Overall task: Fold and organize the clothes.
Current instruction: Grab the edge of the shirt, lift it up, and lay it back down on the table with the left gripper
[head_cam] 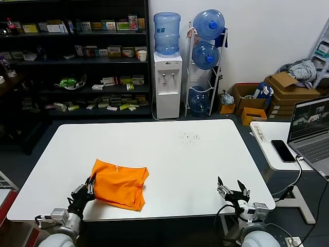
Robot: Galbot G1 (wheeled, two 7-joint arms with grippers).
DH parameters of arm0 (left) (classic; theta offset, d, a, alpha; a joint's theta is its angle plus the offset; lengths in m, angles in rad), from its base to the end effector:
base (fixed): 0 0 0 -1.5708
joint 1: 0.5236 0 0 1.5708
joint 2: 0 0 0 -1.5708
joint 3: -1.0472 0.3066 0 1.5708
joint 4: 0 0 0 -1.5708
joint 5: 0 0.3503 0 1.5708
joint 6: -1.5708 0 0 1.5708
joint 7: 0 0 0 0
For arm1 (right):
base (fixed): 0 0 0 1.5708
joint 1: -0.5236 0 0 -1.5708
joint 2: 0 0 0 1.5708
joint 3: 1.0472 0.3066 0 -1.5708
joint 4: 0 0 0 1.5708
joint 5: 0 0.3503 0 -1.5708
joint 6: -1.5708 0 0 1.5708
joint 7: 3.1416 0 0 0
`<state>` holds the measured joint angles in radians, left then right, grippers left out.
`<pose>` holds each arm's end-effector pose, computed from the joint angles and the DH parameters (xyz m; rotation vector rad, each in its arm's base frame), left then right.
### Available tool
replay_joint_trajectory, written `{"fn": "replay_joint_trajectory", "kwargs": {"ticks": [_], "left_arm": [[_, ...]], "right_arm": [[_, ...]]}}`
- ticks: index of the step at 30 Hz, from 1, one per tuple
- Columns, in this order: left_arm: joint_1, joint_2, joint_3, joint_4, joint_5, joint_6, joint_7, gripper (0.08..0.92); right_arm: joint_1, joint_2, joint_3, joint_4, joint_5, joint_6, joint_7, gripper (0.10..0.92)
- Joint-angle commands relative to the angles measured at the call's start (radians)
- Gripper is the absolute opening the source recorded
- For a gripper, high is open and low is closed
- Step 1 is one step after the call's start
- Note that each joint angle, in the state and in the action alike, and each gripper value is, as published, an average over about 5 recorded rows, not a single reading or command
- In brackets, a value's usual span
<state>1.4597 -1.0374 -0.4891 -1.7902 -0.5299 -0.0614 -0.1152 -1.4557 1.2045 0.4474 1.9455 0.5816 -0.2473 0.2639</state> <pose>0.2311 0.1070 -0.3242 -0.0326 -2.9609 0.0341 0.2286 -0.0407 -0.2901 -0.0561 -2.7490 -0.2752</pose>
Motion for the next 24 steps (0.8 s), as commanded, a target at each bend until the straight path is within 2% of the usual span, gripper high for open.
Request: {"fn": "replay_joint_trajectory", "kwargs": {"ticks": [1,6,10,13,17,21,24], "left_arm": [[0.0,0.159,-0.23,0.124,0.072,0.044,-0.03,0.131],[-0.014,0.273,-0.343,0.387,0.093,-0.014,0.004,0.131],[-0.005,0.297,-0.375,0.407,0.135,-0.024,0.015,0.131],[0.004,0.273,-0.338,0.312,0.124,-0.031,0.018,0.131],[0.009,0.213,-0.164,0.051,-0.031,-0.001,0.005,0.131],[-0.087,0.135,0.169,-0.197,-0.261,0.112,-0.122,0.131],[-0.216,0.033,0.41,-0.269,-0.404,0.182,-0.25,0.131]], "right_arm": [[0.015,-0.003,-0.006,-0.003,0.006,0.003,-0.003,0.823],[0.019,-0.004,-0.007,-0.009,0.01,0.008,-0.007,0.823],[0.018,-0.003,-0.005,-0.009,0.009,0.01,-0.007,0.823],[0.015,0.001,-0.002,-0.006,0.004,0.016,-0.013,0.823],[-0.003,0.004,0.014,0.001,-0.025,0.037,-0.055,0.823],[-0.021,0.01,0.037,-0.003,-0.105,0.046,-0.106,0.823],[-0.025,0.019,0.052,-0.014,-0.148,0.06,-0.123,0.823]]}}
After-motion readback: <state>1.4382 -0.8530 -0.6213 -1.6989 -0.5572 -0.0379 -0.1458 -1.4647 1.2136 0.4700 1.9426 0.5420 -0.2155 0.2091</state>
